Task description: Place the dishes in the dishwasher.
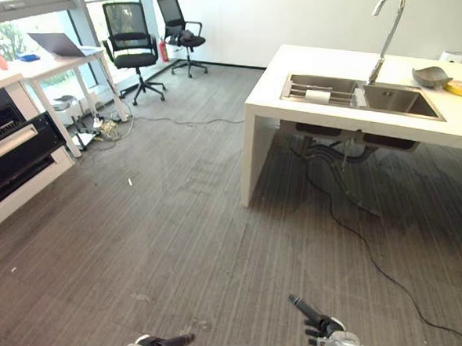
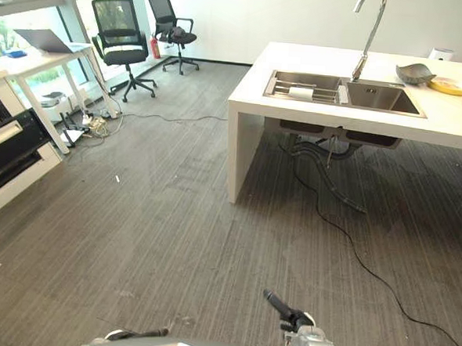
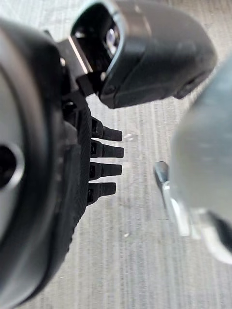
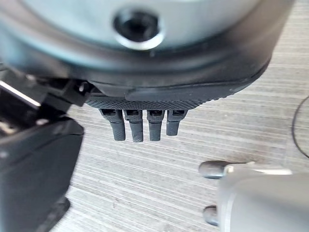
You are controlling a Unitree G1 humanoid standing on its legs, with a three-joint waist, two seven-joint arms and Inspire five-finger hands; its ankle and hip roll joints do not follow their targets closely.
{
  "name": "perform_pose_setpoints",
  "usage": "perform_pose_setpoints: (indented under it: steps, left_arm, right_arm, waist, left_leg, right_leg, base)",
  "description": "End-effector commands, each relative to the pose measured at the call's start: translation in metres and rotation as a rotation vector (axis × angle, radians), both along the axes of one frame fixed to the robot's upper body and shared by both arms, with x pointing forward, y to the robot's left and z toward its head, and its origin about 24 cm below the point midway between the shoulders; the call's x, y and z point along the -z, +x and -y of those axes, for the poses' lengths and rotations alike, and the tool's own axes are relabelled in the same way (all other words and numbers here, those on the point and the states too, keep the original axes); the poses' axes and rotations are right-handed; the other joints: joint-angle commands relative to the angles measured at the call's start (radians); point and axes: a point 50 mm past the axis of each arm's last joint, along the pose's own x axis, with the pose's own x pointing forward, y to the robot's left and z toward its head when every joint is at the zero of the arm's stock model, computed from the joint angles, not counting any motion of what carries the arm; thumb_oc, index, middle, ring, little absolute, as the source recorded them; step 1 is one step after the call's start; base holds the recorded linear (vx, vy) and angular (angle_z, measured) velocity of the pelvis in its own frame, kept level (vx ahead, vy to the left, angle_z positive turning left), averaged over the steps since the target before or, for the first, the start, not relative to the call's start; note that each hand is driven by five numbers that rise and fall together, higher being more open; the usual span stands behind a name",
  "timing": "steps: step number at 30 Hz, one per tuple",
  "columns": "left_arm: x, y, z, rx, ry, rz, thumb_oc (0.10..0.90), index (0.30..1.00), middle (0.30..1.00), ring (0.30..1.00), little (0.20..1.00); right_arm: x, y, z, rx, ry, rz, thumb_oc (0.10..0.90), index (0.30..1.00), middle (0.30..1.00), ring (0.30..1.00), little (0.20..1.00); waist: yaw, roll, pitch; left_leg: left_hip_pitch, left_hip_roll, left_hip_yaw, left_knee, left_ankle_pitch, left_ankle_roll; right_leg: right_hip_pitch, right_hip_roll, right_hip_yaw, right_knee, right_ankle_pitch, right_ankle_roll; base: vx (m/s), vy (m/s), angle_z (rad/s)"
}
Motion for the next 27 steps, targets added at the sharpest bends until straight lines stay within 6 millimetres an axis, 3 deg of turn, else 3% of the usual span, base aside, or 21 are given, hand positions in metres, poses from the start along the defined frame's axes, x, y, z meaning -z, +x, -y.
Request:
perform_pose_setpoints:
  steps: [1, 6, 10, 18, 27]
  left_arm:
    - [-0.005, 0.039, 0.02, -0.011, -0.07, 0.116, 0.8, 0.9, 0.9, 0.9, 0.9]
    - [-0.008, 0.05, 0.023, 0.043, -0.063, 0.154, 0.8, 0.9, 0.9, 0.9, 0.9]
    - [-0.01, 0.06, 0.028, 0.083, -0.052, 0.186, 0.8, 0.9, 0.9, 0.9, 0.9]
    - [-0.011, 0.06, 0.019, 0.109, -0.009, 0.188, 0.8, 0.9, 0.9, 0.9, 0.9]
    - [-0.015, 0.072, 0.024, 0.162, -0.009, 0.22, 0.8, 0.9, 0.9, 0.9, 0.9]
  right_arm:
    - [-0.002, 0.002, 0.009, 0.041, -0.01, -0.005, 0.8, 0.9, 0.9, 0.9, 0.9]
    - [-0.001, 0.0, 0.006, 0.044, -0.001, -0.002, 0.8, 0.9, 0.9, 0.9, 0.9]
    - [-0.003, 0.01, 0.005, -0.01, -0.024, 0.03, 0.8, 0.9, 0.9, 0.9, 0.9]
    - [-0.011, 0.029, 0.013, -0.074, -0.082, 0.074, 0.8, 0.9, 0.9, 0.9, 0.9]
    - [-0.003, 0.003, 0.015, -0.015, -0.069, -0.003, 0.8, 0.9, 0.9, 0.9, 0.9]
  waist:
    - [-0.031, -0.024, 0.055]
    - [-0.039, -0.024, 0.063]
    - [-0.044, -0.027, 0.074]
    - [-0.072, -0.021, 0.081]
    - [-0.096, -0.014, 0.065]
  left_leg:
    - [0.041, -0.008, -0.022, -0.043, -0.044, -0.028]
    - [0.038, -0.004, -0.008, -0.043, -0.047, -0.03]
    - [0.028, 0.005, 0.032, -0.043, -0.048, -0.035]
    - [0.03, 0.023, 0.135, -0.043, -0.059, -0.029]
    - [0.051, 0.026, 0.145, -0.043, -0.073, -0.029]
  right_leg:
    - [0.159, -0.025, 0.032, -0.202, 0.015, 0.085]
    - [0.153, -0.025, 0.037, -0.205, 0.02, 0.088]
    - [0.14, -0.024, 0.048, -0.226, 0.04, 0.098]
    - [0.105, -0.005, 0.145, -0.224, 0.068, 0.108]
    - [0.125, 0.0, 0.158, -0.226, 0.057, 0.105]
  base:
    - [0.0, 0.0, -0.04]
    - [-0.01, -0.002, -0.1]
    - [-0.03, -0.014, -0.2]
    - [-0.01, -0.003, -0.5]
    - [0.04, 0.005, -0.19]
